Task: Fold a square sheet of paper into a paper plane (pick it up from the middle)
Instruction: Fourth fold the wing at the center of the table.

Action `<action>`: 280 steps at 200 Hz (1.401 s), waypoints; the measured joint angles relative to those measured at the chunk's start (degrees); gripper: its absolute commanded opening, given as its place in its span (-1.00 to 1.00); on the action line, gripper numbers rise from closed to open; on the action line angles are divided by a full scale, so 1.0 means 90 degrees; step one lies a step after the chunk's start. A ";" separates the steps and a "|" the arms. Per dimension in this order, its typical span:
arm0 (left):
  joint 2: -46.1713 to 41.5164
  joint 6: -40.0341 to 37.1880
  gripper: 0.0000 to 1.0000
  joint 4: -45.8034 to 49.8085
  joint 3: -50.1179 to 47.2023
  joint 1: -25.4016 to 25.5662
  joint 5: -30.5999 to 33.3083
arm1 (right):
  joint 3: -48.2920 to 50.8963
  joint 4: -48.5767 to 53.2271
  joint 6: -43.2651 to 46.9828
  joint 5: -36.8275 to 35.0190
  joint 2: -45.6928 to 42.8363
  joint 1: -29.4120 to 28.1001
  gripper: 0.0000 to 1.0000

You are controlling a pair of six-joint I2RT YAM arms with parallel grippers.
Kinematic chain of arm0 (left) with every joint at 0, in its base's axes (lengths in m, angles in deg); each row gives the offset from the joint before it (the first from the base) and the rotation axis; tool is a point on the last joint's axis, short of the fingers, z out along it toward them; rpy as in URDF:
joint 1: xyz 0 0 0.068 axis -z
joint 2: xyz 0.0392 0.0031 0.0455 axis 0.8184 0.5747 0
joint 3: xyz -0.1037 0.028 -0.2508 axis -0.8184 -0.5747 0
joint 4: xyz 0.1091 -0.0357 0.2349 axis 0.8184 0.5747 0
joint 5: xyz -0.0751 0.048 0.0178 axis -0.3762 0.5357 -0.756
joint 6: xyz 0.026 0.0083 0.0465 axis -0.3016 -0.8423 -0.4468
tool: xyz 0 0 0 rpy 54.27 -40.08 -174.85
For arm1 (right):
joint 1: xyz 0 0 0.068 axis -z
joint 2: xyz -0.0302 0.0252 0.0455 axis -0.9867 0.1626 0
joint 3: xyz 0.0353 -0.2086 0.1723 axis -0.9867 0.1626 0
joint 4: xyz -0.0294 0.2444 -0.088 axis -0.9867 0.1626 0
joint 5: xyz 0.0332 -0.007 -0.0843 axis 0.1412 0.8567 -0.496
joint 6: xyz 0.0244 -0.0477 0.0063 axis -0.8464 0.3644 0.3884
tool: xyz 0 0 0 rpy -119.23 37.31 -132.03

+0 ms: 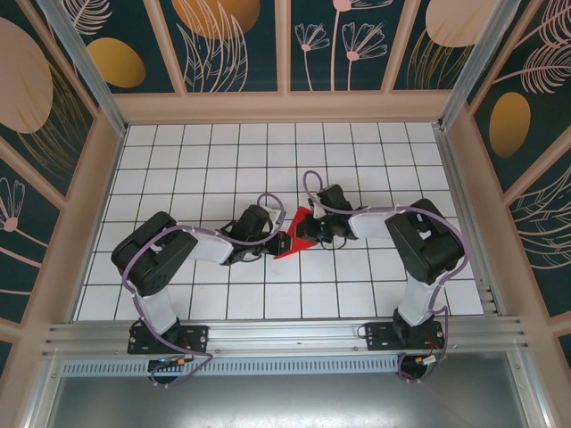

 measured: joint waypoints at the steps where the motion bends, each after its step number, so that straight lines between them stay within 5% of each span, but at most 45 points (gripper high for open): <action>1: 0.0000 0.0000 -1.00 -0.0002 0.0000 0.0000 0.0000 | 0.0000 0.0002 0.0000 0.0002 0.0000 0.0015 -0.90; 51: -0.0002 -0.0022 -1.00 -0.0041 -0.0017 -0.0015 -0.0010 | -0.0010 0.0143 0.0041 -0.0219 -0.0170 0.0665 -0.89; 101: -0.0002 -0.0092 -1.00 -0.0017 -0.0002 -0.0019 -0.0051 | 0.0024 -0.0024 -0.0070 -0.0352 -0.0704 0.0051 -0.89; 160: -0.0002 -0.0146 -1.00 0.0058 0.0027 -0.0024 -0.0056 | -0.0255 -0.0058 -0.0204 -0.0311 0.0126 -0.0350 -0.90; 243: 0.0000 -0.0192 -1.00 0.0080 0.0036 -0.0036 -0.0095 | -0.0253 -0.0085 -0.0175 -0.0080 0.0223 0.1219 -0.91; 280: 0.0000 -0.0260 -1.00 0.0085 0.0041 -0.0036 -0.0100 | -0.0313 0.0104 -0.0172 -0.0355 0.0126 0.1450 -0.90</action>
